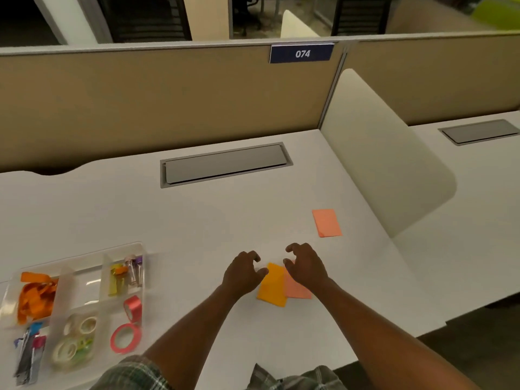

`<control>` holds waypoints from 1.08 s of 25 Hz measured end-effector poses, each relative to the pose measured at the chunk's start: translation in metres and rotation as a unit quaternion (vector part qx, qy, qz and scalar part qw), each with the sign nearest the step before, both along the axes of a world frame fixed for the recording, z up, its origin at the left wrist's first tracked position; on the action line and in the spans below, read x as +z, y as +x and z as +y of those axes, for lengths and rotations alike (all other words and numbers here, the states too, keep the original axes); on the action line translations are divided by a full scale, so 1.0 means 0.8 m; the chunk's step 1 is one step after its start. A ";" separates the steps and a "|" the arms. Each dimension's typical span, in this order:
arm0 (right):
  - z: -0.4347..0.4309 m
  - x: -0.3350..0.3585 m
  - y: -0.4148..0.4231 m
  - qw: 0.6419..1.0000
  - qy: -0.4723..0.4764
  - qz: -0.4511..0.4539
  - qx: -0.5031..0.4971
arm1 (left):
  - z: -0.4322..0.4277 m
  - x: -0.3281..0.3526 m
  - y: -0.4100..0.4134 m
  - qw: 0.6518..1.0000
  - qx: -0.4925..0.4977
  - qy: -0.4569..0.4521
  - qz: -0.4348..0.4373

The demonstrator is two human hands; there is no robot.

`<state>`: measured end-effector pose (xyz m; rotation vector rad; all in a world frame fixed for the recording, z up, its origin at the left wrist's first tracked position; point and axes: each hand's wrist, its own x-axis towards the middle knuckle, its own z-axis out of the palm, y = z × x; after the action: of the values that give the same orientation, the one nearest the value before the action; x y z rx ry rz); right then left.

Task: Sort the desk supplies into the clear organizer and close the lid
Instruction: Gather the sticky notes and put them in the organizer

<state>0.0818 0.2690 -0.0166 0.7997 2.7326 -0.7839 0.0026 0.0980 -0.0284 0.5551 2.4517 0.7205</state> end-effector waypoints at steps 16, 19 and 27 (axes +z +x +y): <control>0.055 -0.025 -0.002 0.961 0.137 -0.161 0.177 | 0.059 -0.026 0.013 0.960 -0.167 -0.216 0.069; 0.064 -0.024 -0.015 0.961 0.117 -0.181 0.172 | 0.055 -0.029 0.011 0.967 -0.136 -0.211 0.050; 0.091 -0.014 -0.042 0.975 -0.115 -0.116 0.148 | 0.041 -0.017 -0.007 0.997 0.015 -0.075 -0.024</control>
<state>0.0481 0.3416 -0.0277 0.3947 2.4201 -0.8582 -0.0030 0.1311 -0.0424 0.4382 2.4487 0.5499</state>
